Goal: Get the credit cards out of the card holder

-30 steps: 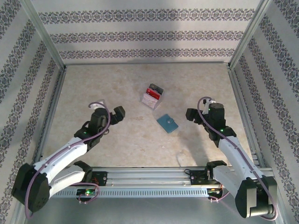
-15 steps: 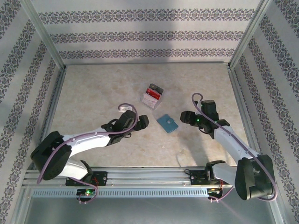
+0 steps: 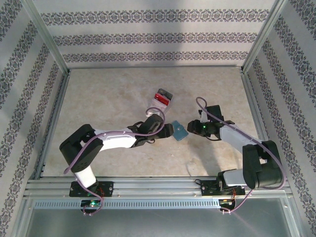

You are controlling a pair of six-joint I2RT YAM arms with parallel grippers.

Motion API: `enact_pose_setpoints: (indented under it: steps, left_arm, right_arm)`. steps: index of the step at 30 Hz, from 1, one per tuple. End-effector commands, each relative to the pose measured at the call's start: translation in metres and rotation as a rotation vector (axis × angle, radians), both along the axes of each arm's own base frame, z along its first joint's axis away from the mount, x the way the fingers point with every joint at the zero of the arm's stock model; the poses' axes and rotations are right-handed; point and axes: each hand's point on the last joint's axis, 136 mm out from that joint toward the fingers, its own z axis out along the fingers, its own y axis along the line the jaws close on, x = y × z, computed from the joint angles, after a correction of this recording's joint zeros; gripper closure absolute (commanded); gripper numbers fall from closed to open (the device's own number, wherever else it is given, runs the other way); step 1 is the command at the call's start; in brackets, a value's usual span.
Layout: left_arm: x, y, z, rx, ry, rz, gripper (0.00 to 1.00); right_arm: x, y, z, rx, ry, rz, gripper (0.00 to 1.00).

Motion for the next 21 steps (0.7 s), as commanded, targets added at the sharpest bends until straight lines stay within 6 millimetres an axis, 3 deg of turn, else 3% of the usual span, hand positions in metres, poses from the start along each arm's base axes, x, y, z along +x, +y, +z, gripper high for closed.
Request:
enact_pose_setpoints:
  steps: [1,13,21]
  left_arm:
    - [-0.002,-0.019,0.0,-0.022,0.005,-0.047,0.32]
    - [0.005,-0.032,-0.013,-0.029,0.028,-0.035,0.33]
    - [0.007,-0.041,-0.022,-0.029,0.045,-0.04,0.34]
  right_arm:
    - [0.008,0.009,0.003,0.011,-0.013,0.039,0.6]
    - [0.018,0.013,-0.01,0.002,0.022,0.05,0.67]
    - [0.01,0.016,-0.019,0.024,0.053,0.054,0.71]
